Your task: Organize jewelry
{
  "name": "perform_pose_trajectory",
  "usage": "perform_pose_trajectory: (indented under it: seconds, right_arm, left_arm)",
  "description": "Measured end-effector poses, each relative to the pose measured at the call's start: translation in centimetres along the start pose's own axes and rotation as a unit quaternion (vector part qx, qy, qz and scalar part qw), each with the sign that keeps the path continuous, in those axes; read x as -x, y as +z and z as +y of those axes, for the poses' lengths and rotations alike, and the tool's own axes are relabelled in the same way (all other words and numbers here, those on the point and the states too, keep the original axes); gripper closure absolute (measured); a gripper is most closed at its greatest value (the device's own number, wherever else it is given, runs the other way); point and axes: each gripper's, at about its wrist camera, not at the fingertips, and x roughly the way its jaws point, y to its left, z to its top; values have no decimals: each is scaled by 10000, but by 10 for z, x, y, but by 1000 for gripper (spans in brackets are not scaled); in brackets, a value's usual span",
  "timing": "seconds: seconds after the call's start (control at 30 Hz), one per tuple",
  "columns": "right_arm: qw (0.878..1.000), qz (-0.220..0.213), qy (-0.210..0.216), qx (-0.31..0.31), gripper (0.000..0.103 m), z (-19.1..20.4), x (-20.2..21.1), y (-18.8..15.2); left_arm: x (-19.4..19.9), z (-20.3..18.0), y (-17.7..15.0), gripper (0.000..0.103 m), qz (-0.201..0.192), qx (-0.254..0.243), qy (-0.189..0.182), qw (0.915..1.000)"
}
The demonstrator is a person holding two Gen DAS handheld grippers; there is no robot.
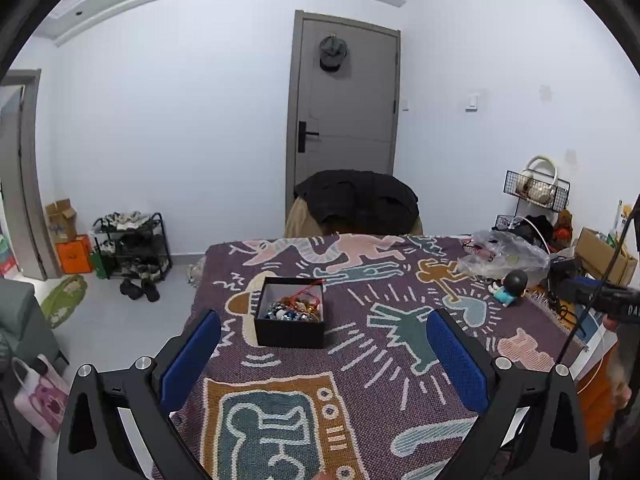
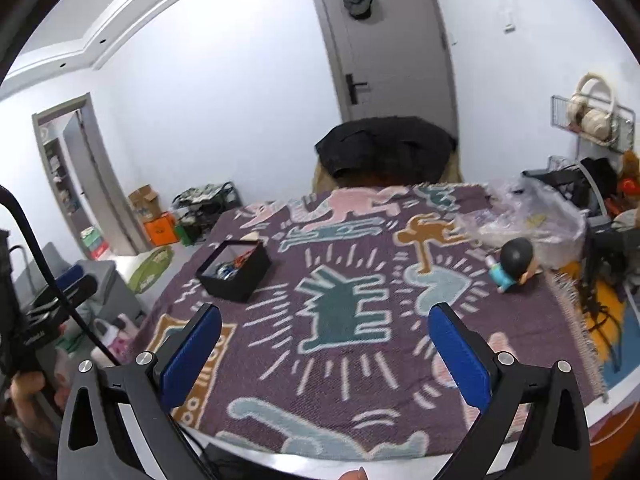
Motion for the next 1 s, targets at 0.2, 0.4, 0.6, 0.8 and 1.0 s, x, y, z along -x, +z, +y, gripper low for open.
perform_pose_trajectory:
  seconds: [0.2, 0.4, 0.6, 0.8, 1.0]
  right_arm:
    - [10000, -51, 54, 0, 0, 1, 4, 2]
    - [9999, -126, 21, 114, 0, 8, 5, 1]
    - [9998, -77, 80, 170, 0, 11, 2, -1]
    - [9998, -98, 73, 151, 0, 9, 2, -1]
    - [9997, -219, 13, 148, 0, 8, 10, 2]
  left_arm:
    - [8, 6, 0, 0, -50, 104, 30, 9999]
    - [9, 10, 1, 0, -79, 145, 86, 9998]
    - [10, 14, 1, 0, -86, 183, 131, 9997]
    - [9, 15, 0, 0, -86, 157, 165, 9997]
    - [9, 16, -1, 0, -69, 187, 134, 9997]
